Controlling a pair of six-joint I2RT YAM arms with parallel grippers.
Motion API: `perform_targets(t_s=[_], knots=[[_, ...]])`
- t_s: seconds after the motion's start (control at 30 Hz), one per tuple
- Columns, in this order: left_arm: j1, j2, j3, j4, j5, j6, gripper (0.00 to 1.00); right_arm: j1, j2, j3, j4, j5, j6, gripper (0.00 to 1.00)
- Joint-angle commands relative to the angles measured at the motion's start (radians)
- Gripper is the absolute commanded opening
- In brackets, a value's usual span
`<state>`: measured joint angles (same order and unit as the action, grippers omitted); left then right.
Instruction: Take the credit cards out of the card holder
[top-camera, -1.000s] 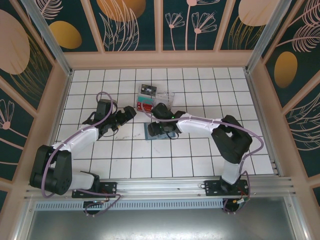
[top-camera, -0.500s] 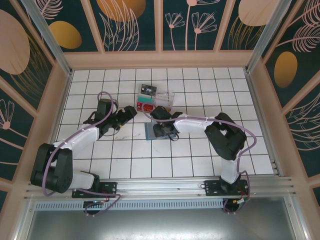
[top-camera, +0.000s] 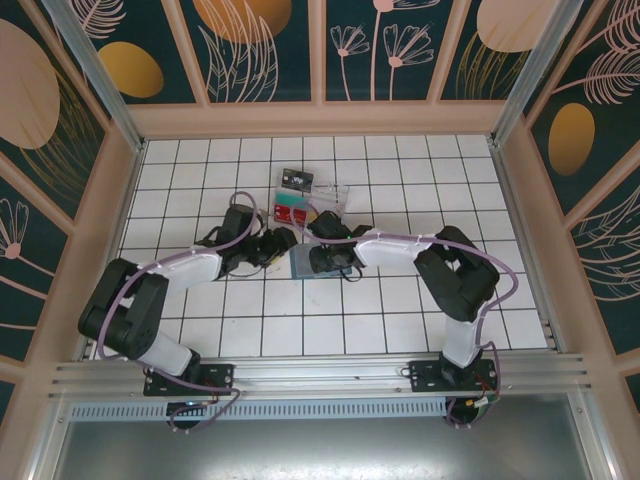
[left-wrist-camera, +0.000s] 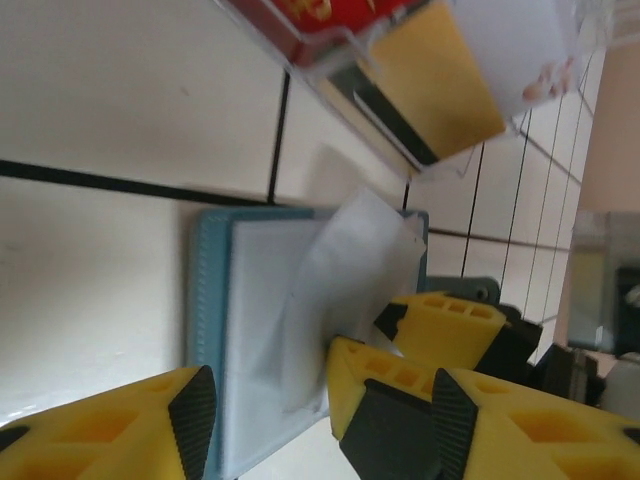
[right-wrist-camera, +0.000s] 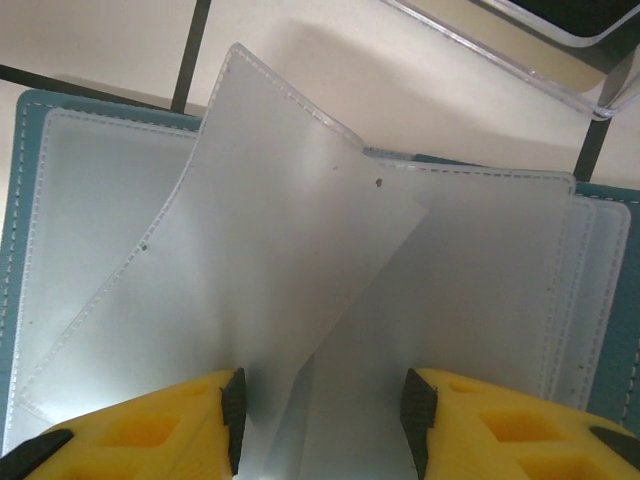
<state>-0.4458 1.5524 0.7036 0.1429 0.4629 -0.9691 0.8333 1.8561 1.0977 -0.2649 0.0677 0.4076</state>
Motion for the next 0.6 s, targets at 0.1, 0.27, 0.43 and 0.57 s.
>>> perform_targets(t_s=[0.1, 0.27, 0.43, 0.57], knots=[[-0.029, 0.074, 0.028, 0.100, 0.057, -0.044, 0.47, -0.034, 0.009, -0.079, 0.001, -0.049, 0.021, 0.48], [-0.047, 0.129, 0.045, 0.099, 0.062, -0.045, 0.42, -0.045, 0.000, -0.093, 0.017, -0.075, 0.028, 0.47], [-0.054, 0.155, 0.061, 0.094, 0.061, -0.040, 0.41, -0.046, 0.000, -0.097, 0.023, -0.080, 0.027, 0.44], [-0.056, 0.195, 0.081, 0.053, 0.028, -0.026, 0.41, -0.049, -0.012, -0.109, 0.040, -0.092, 0.028, 0.40]])
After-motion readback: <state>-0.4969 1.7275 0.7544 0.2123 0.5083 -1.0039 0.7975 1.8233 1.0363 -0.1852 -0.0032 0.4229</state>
